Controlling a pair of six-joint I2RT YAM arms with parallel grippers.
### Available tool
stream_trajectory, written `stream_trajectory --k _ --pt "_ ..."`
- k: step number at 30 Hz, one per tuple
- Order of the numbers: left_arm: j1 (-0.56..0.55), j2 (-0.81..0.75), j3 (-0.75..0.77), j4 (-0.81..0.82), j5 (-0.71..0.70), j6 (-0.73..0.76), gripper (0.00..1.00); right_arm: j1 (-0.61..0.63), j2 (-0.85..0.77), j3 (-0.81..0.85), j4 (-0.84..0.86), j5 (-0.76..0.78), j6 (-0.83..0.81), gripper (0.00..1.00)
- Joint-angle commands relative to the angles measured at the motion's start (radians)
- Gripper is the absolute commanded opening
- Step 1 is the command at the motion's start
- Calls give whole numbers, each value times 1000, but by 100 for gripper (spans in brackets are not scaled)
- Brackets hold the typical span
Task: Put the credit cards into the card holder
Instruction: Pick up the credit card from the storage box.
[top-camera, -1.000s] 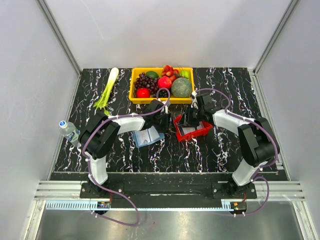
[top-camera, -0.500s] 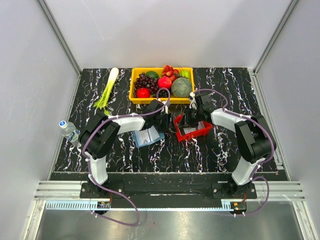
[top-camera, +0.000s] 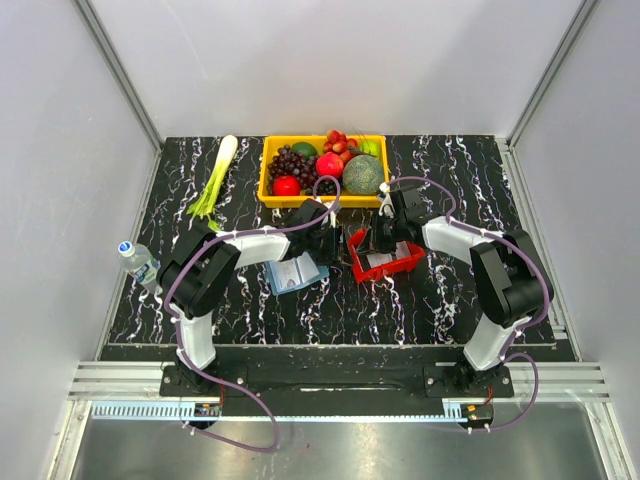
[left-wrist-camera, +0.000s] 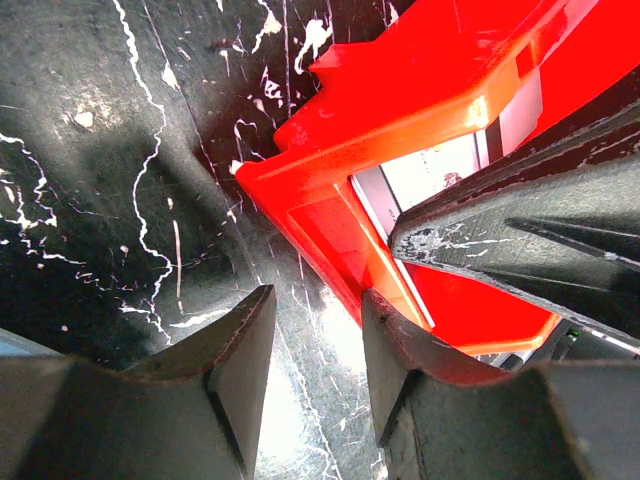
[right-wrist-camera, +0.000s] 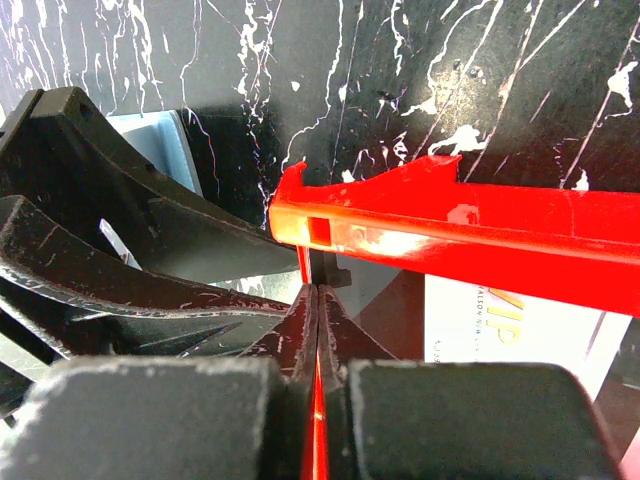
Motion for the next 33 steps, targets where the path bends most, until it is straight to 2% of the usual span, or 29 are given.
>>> stream_trajectory --k 1,11,21,22,24,25,33 --pt "-6 -1 29 43 -7 -6 43 -2 -22 2 -18 40 -13 1" --pt "-6 -2 29 45 -5 -8 43 0 -75 1 -55 143 -42 0" --pt "-6 -1 29 46 -4 -8 43 -3 -99 14 -89 166 -61 0" --pt "-6 -1 29 46 -4 -8 43 -2 -98 16 -92 151 -67 4" --pt "-6 -1 29 48 -4 -8 43 0 -98 21 -97 140 -67 22" --pt "-6 1 31 48 -4 -8 43 0 -101 19 -92 137 -65 27" --pt "-6 -1 29 66 1 -14 44 26 -78 42 -83 123 -67 36"
